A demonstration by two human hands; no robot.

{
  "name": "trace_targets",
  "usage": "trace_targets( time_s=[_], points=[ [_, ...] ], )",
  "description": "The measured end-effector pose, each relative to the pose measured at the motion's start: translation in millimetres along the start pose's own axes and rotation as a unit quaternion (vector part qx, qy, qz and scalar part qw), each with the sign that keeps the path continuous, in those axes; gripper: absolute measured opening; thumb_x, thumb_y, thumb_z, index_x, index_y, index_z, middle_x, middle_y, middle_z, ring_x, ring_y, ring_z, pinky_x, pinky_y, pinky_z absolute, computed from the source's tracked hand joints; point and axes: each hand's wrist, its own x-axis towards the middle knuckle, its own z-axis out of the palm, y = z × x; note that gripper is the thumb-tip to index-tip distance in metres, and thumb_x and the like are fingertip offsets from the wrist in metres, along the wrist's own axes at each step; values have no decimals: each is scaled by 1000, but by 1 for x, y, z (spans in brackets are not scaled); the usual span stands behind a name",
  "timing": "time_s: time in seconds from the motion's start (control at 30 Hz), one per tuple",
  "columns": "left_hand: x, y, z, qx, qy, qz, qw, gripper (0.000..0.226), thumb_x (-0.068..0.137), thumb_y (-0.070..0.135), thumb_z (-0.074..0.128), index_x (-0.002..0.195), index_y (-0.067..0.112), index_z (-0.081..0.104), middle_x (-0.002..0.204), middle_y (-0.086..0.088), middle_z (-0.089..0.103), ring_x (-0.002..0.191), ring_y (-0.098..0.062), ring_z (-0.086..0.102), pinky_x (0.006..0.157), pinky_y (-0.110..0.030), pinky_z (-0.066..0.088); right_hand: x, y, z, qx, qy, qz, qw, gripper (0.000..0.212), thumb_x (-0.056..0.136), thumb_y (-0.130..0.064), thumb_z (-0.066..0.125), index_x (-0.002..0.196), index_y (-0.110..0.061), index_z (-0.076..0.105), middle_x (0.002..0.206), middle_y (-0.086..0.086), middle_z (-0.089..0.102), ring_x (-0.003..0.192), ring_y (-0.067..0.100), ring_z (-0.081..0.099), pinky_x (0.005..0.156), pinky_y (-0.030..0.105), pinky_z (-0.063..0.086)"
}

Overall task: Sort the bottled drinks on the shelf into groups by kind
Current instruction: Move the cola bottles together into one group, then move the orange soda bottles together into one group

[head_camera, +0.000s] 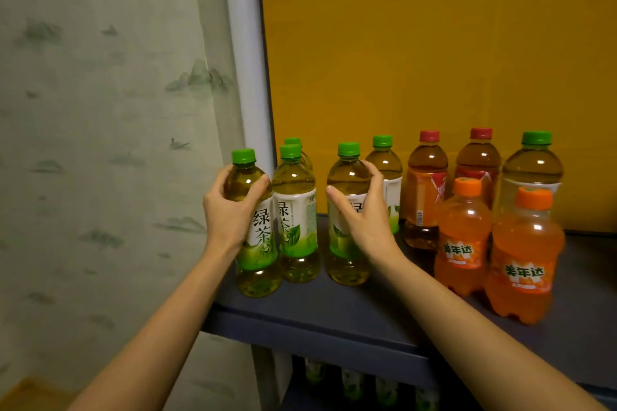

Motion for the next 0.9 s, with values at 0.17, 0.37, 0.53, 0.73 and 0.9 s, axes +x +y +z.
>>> trace_targets(
  time_s=[0.17,0.37,0.53,0.73,0.9],
  points=[
    [8,-22,5,-18,-4,16,1000,35,80,17,70,110,14,53,92,9,60,75,11,58,71,-8,46,-5,1,2,-4,10,-2,1000,73,82,-47,61,140,-35,19,144,0,38,132,17,38,109,45,36],
    [7,-32,12,-40,-42,13,998,37,85,18,63,119,14,49,94,13,58,76,14,58,72,-7,47,-8,-6,2,-25,1,23,999,80,76,-60,57,140,-37,15,145,0,38,133,17,37,109,46,35],
    [7,-31,5,-15,-70,-7,997,55,90,28,57,139,13,37,136,-2,48,121,-6,49,103,-23,38,-18,-17,-12,-78,-44,43,995,88,86,-48,55,148,-22,-2,157,1,15,143,16,15,117,35,18],
    [-40,-3,11,-30,59,106,992,44,90,14,53,132,7,41,132,-4,46,127,-17,42,106,-18,32,-58,-32,-59,-211,-49,-35,976,69,85,-30,63,142,-17,27,141,-2,37,132,12,35,110,30,31],
    [-87,26,50,-101,-32,198,974,21,86,10,50,107,9,49,100,4,51,94,-15,51,84,-28,44,-85,-40,-112,-253,102,-107,956,37,83,-26,59,118,-22,49,115,-6,52,109,6,48,91,11,37]
  ],
)
